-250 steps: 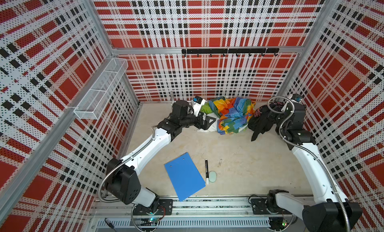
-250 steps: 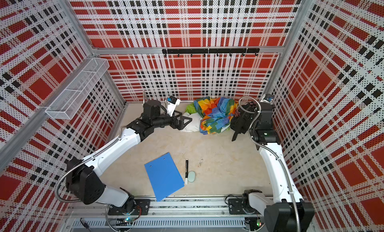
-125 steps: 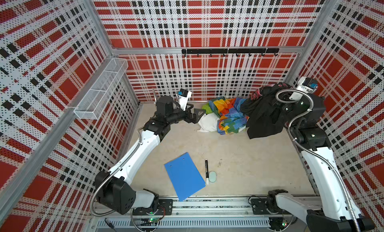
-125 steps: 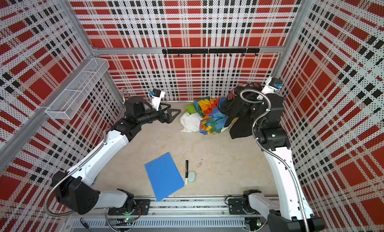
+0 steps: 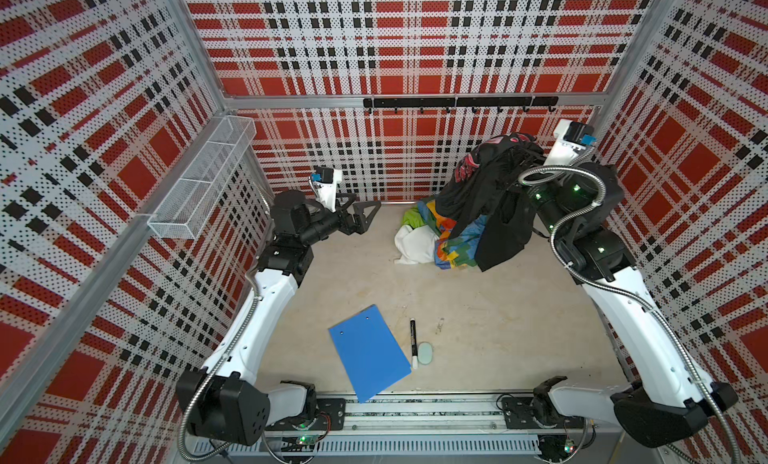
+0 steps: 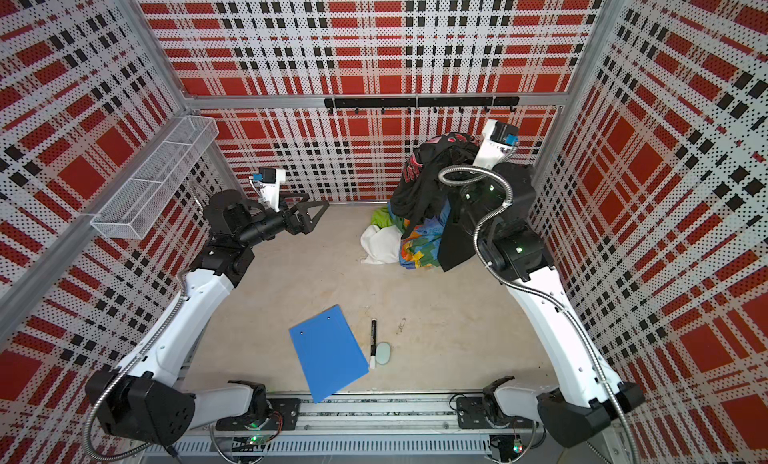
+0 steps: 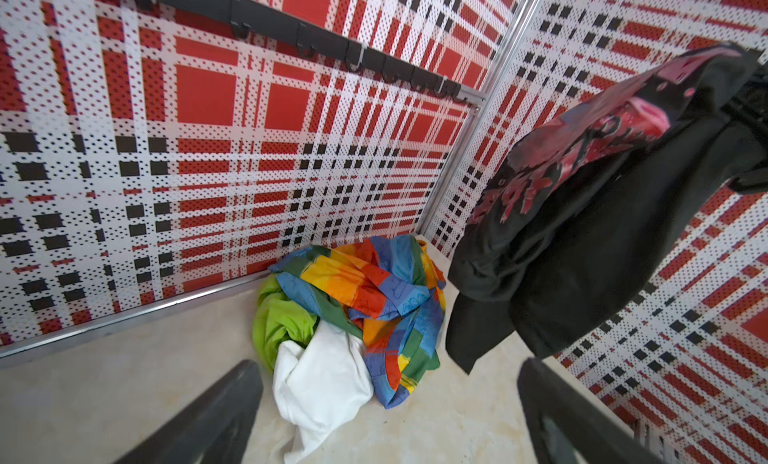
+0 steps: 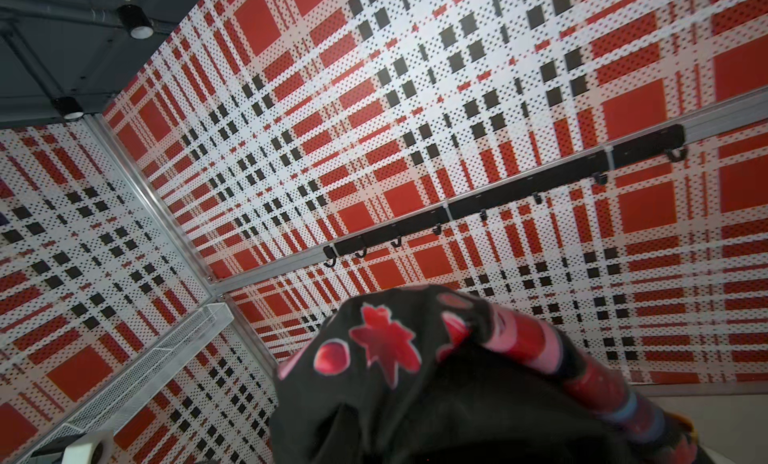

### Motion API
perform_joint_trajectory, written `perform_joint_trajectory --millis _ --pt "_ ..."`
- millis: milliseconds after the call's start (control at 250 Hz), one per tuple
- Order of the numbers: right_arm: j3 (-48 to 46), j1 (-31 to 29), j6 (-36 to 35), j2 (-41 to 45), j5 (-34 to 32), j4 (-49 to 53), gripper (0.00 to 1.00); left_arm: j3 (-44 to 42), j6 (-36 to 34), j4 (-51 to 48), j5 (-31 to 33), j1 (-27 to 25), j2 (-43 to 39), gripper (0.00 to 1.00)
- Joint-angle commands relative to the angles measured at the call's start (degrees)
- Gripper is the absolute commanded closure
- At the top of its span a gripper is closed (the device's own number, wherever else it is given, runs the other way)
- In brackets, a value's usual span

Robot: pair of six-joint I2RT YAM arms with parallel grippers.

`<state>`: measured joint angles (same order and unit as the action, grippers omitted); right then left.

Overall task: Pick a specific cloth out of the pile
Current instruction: 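Raise the black shirt high with the right gripper toward the left gripper, then lower the black shirt onto the open table nearer the robot with the right gripper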

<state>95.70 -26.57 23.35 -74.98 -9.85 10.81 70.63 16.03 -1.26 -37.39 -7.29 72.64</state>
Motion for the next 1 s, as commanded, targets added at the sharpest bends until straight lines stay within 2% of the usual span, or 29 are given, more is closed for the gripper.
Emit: perform_joint_trajectory --millis 0,192,460,720,996 --pt "5.02 -4.32 -1.0 -4.42 -0.62 -8.06 1.0 -2.23 3.29 5.11 -2.91 3.7 -2.96 0.01" --pt "11.51 -11.05 -1.38 -13.93 -0.46 -10.51 1.0 -4.62 3.32 6.71 -2.72 7.86 -6.08 0.01" --pt "25.95 -18.24 -1.65 -28.72 5.21 -7.17 1.0 -5.97 4.8 7.57 -1.63 9.96 -6.72 0.01" --pt "32.42 -19.09 1.14 -37.96 12.85 -4.0 1.0 -6.89 4.86 8.29 -0.67 11.11 -7.7 0.01" --pt "29.9 -19.05 -3.29 -42.97 17.84 0.83 1.0 -6.71 5.48 8.42 -2.03 10.74 -6.12 0.01"
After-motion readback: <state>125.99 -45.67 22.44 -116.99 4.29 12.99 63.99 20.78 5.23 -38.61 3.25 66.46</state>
